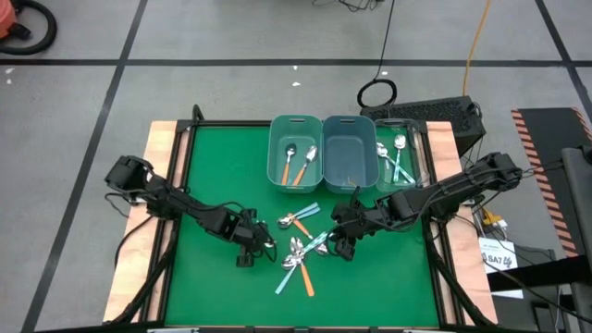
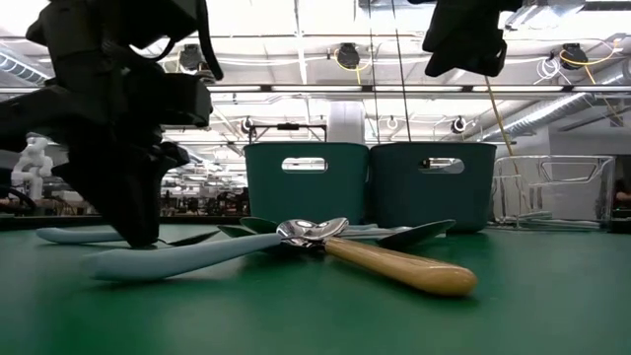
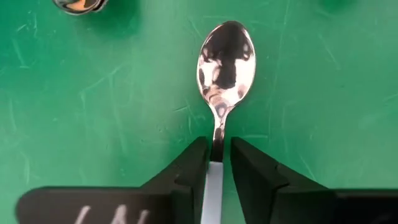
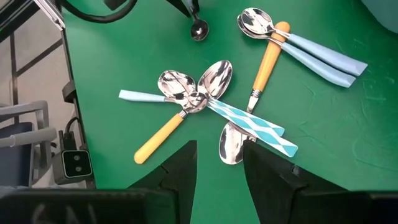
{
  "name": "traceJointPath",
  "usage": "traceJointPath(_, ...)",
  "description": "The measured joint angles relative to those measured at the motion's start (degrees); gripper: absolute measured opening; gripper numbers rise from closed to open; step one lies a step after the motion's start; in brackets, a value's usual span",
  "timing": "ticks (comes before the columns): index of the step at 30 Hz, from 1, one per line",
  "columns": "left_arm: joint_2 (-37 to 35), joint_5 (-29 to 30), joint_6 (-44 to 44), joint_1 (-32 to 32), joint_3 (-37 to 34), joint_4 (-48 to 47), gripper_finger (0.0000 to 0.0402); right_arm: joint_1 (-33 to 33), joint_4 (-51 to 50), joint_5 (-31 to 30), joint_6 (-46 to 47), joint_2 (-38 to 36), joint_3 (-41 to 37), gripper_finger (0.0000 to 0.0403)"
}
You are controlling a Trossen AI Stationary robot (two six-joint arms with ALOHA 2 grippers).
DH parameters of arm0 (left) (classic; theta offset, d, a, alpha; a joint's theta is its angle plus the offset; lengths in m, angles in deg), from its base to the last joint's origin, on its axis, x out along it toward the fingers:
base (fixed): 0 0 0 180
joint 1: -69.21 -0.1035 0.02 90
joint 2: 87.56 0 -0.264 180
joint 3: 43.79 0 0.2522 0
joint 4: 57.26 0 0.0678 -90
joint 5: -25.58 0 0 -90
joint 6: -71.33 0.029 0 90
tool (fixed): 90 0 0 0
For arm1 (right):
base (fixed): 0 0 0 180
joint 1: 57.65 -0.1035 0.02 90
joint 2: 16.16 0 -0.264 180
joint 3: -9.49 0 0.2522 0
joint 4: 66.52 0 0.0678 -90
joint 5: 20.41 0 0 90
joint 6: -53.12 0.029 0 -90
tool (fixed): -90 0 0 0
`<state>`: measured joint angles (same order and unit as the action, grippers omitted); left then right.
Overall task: Sort silverware by color (type)
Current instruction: Put the blue spoon into the blue bin
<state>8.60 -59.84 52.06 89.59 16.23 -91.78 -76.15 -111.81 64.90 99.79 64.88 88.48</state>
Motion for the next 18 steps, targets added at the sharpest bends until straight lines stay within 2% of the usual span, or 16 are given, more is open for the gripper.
traceJointPath(8,0.4,1.0,-0.4,-0.1,3.3,-1.6,0.0014,0.0,0.0,0.0,0.7,0.0,0.0,0.0125)
traceJointPath(18,0.5,3.3,-2.9,-1.2,9.7,-9.8,0.0013,0.0,-1.4,0.3,2.3,-0.3,2.0,0.0125)
